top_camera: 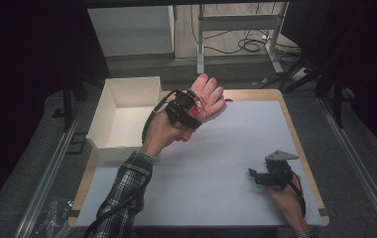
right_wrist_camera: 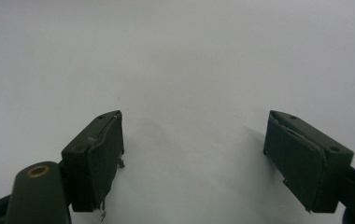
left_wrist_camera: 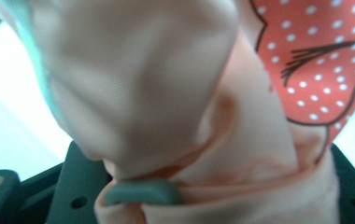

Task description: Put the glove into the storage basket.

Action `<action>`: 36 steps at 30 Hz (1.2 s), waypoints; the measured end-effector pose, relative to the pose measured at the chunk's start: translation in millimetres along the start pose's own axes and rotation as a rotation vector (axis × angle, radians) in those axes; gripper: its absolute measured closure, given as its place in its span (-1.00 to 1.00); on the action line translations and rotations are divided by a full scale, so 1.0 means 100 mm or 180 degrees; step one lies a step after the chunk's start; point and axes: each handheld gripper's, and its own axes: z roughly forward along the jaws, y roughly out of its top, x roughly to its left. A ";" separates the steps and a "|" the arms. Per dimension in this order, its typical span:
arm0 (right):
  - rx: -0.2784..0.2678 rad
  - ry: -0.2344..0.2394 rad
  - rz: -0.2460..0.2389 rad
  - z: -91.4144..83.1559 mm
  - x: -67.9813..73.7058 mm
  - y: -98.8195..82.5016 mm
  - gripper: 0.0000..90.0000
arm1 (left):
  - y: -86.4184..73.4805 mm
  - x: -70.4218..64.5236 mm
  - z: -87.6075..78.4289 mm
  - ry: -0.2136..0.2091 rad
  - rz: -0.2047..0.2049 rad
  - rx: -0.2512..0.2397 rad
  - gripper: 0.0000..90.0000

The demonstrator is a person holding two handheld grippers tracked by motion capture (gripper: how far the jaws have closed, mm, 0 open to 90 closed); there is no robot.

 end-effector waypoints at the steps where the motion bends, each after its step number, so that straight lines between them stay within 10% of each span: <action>1: 0.0000 0.0000 0.0000 0.00 0.00 0.00 -0.55 | 0.00 0.02 -0.04 0.0058 -0.0022 -0.0029 -0.01; 22: -0.0003 0.0000 -0.0002 0.00 0.00 0.00 -0.55 | -0.35 0.87 -0.57 0.0698 -0.0832 -0.0074 -0.02; 36: -0.0002 -0.0003 0.0001 0.00 0.00 0.00 -0.55 | -0.79 1.32 -0.34 0.0911 -0.1448 0.0004 -0.05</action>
